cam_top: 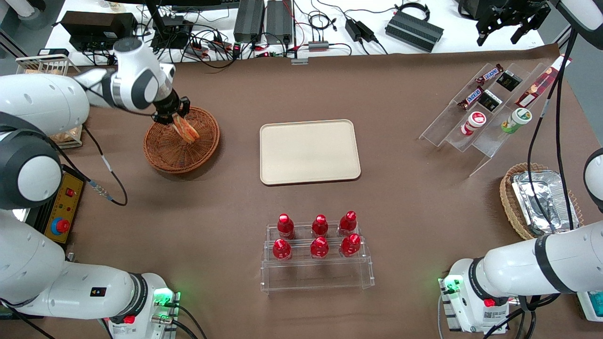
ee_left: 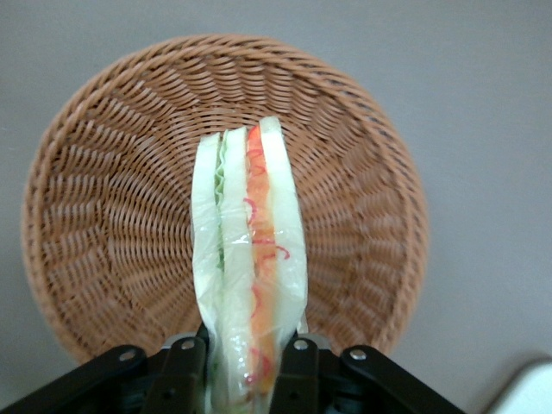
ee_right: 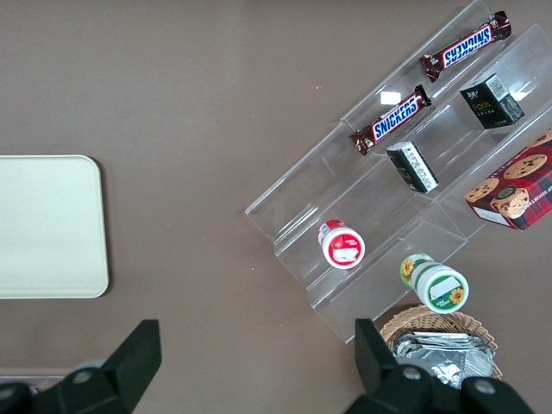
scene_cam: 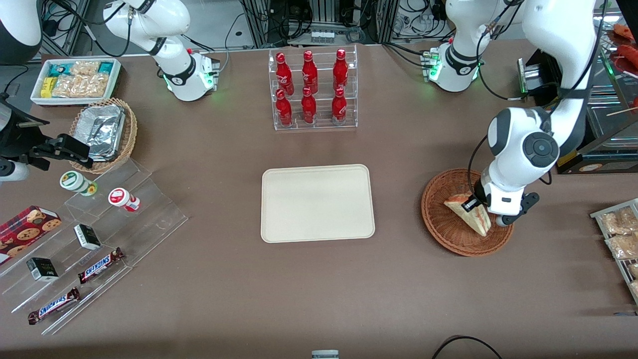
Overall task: Place sandwich from basket to tray
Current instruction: 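Lift the sandwich and carry it over the cream tray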
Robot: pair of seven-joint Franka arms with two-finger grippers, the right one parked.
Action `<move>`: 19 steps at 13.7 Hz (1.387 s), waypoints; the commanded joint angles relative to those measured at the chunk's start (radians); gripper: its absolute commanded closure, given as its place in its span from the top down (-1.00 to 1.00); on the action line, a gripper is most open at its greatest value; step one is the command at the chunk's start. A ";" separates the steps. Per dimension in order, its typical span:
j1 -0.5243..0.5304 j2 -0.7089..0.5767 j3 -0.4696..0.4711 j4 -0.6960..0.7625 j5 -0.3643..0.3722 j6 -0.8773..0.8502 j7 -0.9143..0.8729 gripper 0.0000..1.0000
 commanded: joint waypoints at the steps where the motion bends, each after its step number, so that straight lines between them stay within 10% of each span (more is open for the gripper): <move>1: -0.093 -0.003 0.003 0.156 0.023 -0.187 -0.026 -0.91; 19: -0.643 0.453 -0.012 0.593 0.009 -0.133 -0.029 -0.90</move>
